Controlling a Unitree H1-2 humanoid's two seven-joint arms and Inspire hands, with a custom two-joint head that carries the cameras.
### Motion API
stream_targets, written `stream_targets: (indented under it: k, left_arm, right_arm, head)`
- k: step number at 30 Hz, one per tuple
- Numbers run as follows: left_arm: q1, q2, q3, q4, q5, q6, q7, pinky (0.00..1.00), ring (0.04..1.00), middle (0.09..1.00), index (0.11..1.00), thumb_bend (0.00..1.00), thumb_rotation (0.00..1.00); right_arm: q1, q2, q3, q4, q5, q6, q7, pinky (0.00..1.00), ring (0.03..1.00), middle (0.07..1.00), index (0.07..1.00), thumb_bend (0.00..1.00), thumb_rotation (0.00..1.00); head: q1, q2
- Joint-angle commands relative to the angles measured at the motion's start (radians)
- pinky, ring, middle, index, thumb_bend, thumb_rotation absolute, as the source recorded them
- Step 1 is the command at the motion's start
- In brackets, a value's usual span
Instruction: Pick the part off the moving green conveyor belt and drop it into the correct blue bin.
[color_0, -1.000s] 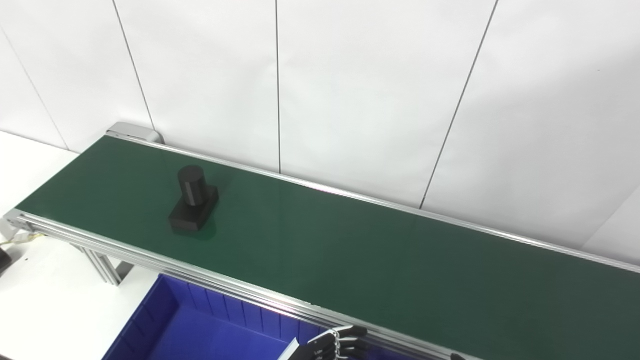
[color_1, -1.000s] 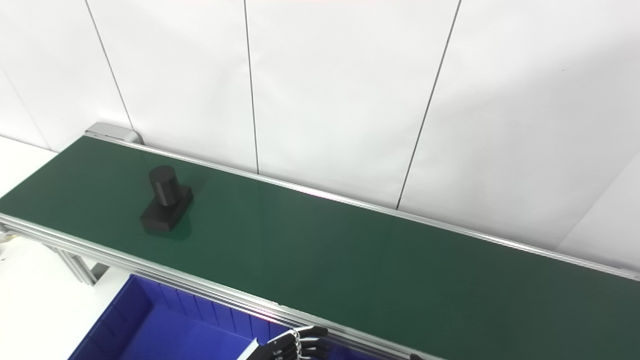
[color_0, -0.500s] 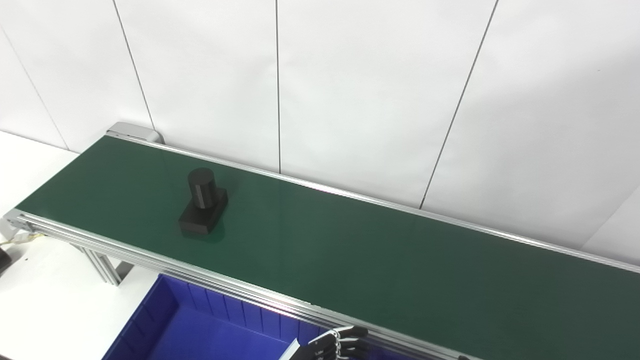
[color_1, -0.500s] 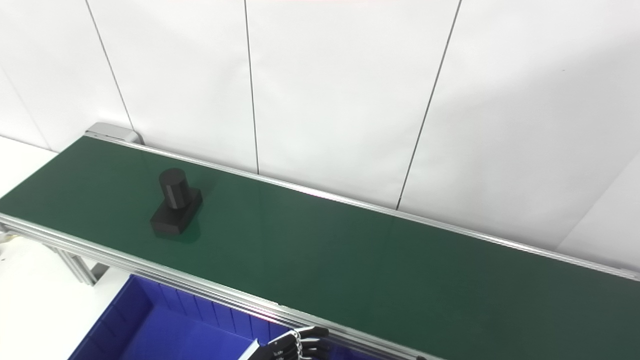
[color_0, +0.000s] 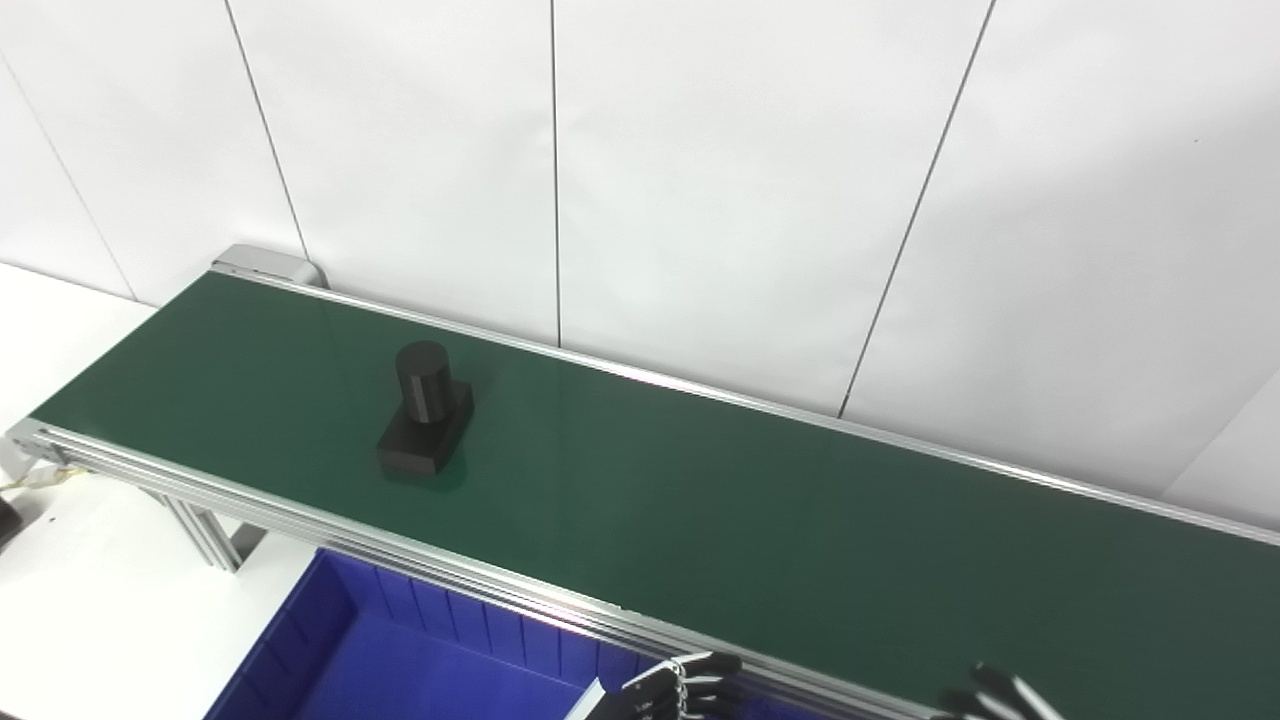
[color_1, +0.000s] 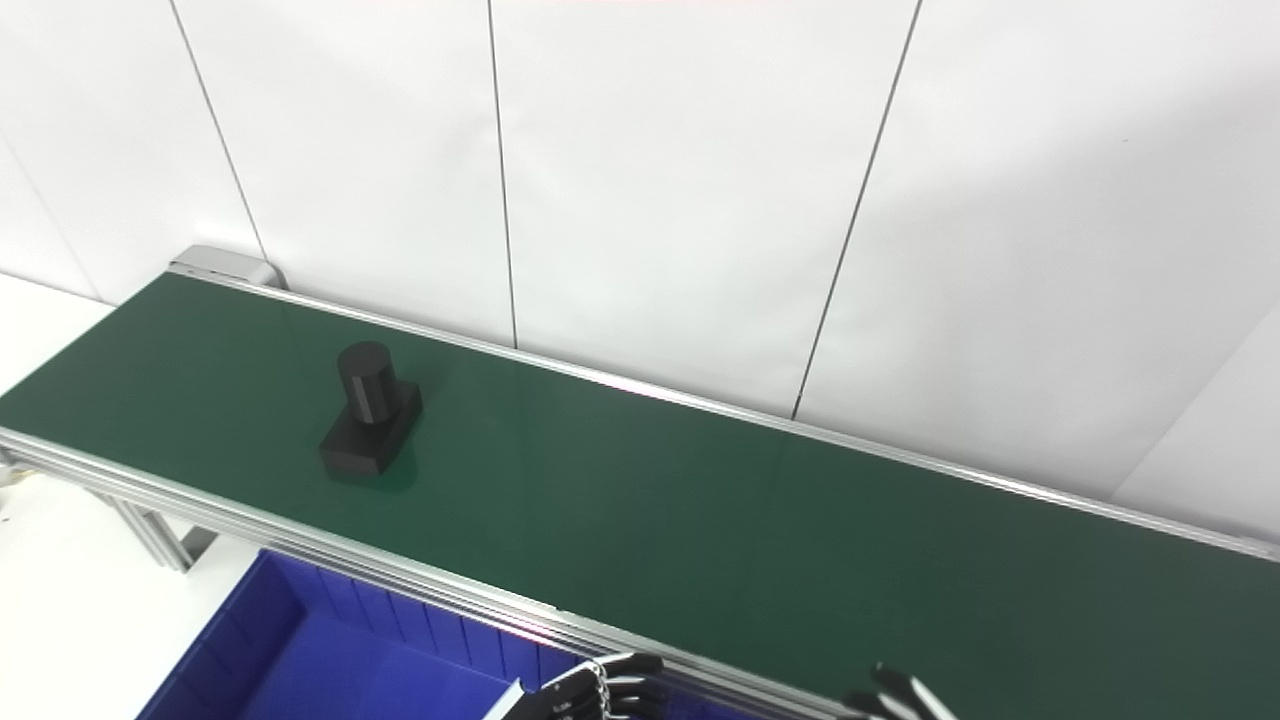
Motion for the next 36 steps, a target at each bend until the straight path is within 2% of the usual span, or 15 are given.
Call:
stream_targets:
  k: [1, 5, 7, 13, 16, 20, 22, 26, 31, 34, 36]
  left_arm:
    - [-0.010, -0.011, -0.002, -0.008, 0.011, -0.043, 0.007, 0.67, 0.732, 0.764, 0.820, 0.85, 0.43]
    - [-0.019, -0.012, 0.001, 0.005, 0.010, -0.044, 0.007, 0.67, 0.733, 0.765, 0.822, 0.85, 0.43]
    - [-0.027, -0.012, 0.002, 0.014, 0.005, -0.046, 0.003, 0.68, 0.737, 0.769, 0.824, 0.85, 0.42]
    - [-0.044, -0.015, 0.004, 0.037, 0.004, -0.049, 0.003, 0.68, 0.735, 0.770, 0.828, 0.86, 0.43]
    - [-0.055, -0.017, 0.007, 0.050, 0.004, -0.050, 0.004, 0.68, 0.736, 0.768, 0.828, 0.86, 0.42]
    - [-0.071, -0.017, 0.011, 0.070, -0.003, -0.054, 0.000, 0.68, 0.735, 0.765, 0.830, 0.85, 0.42]
    - [-0.078, -0.016, 0.013, 0.078, -0.003, -0.056, 0.000, 0.68, 0.734, 0.765, 0.830, 0.85, 0.42]
    - [-0.089, -0.013, 0.019, 0.091, 0.001, -0.057, 0.000, 0.68, 0.731, 0.763, 0.830, 0.85, 0.41]
    - [-0.091, -0.009, 0.024, 0.092, -0.004, -0.057, -0.004, 0.68, 0.731, 0.764, 0.831, 0.84, 0.41]
    - [-0.090, -0.006, 0.025, 0.088, -0.005, -0.057, -0.009, 0.68, 0.733, 0.767, 0.834, 0.83, 0.40]
    - [-0.089, -0.006, 0.026, 0.088, -0.007, -0.058, -0.010, 0.68, 0.733, 0.768, 0.835, 0.82, 0.39]
  right_arm:
    - [-0.024, -0.001, -0.010, -0.073, -0.004, 0.015, 0.003, 0.54, 0.657, 0.725, 0.795, 0.57, 0.36]
    - [-0.075, 0.003, -0.020, -0.147, -0.024, 0.074, 0.007, 0.54, 0.672, 0.731, 0.792, 0.55, 0.33]
    - [-0.111, 0.007, -0.023, -0.182, -0.032, 0.125, 0.011, 0.55, 0.685, 0.738, 0.789, 0.54, 0.30]
    - [-0.236, 0.025, -0.040, -0.230, -0.085, 0.278, 0.009, 0.55, 0.699, 0.752, 0.783, 0.55, 0.35]
    - [-0.305, 0.025, -0.048, -0.204, -0.086, 0.317, 0.013, 0.54, 0.704, 0.755, 0.782, 0.57, 0.39]
    - [-0.387, 0.027, -0.049, -0.154, -0.115, 0.353, 0.013, 0.55, 0.718, 0.768, 0.795, 0.60, 0.50]
    - [-0.427, 0.030, -0.042, -0.124, -0.127, 0.365, 0.015, 0.56, 0.719, 0.766, 0.792, 0.61, 0.49]
    - [-0.512, 0.040, -0.021, -0.054, -0.144, 0.405, 0.032, 0.63, 0.752, 0.783, 0.815, 0.65, 0.48]
    - [-0.568, 0.042, 0.025, 0.004, -0.209, 0.444, 0.045, 0.66, 0.781, 0.806, 0.839, 0.66, 0.42]
    - [-0.601, 0.048, 0.053, 0.051, -0.235, 0.446, 0.053, 0.69, 0.803, 0.831, 0.858, 0.65, 0.38]
    - [-0.624, 0.056, 0.070, 0.088, -0.262, 0.454, 0.052, 0.70, 0.809, 0.840, 0.863, 0.65, 0.39]
  head:
    - [-0.001, 0.001]
    - [-0.012, -0.004]
    - [-0.015, -0.007]
    - [-0.021, -0.014]
    - [-0.021, -0.017]
    - [-0.022, -0.024]
    - [-0.025, -0.024]
    - [-0.033, -0.028]
    - [-0.045, -0.022]
    - [-0.050, -0.020]
    - [-0.053, -0.021]
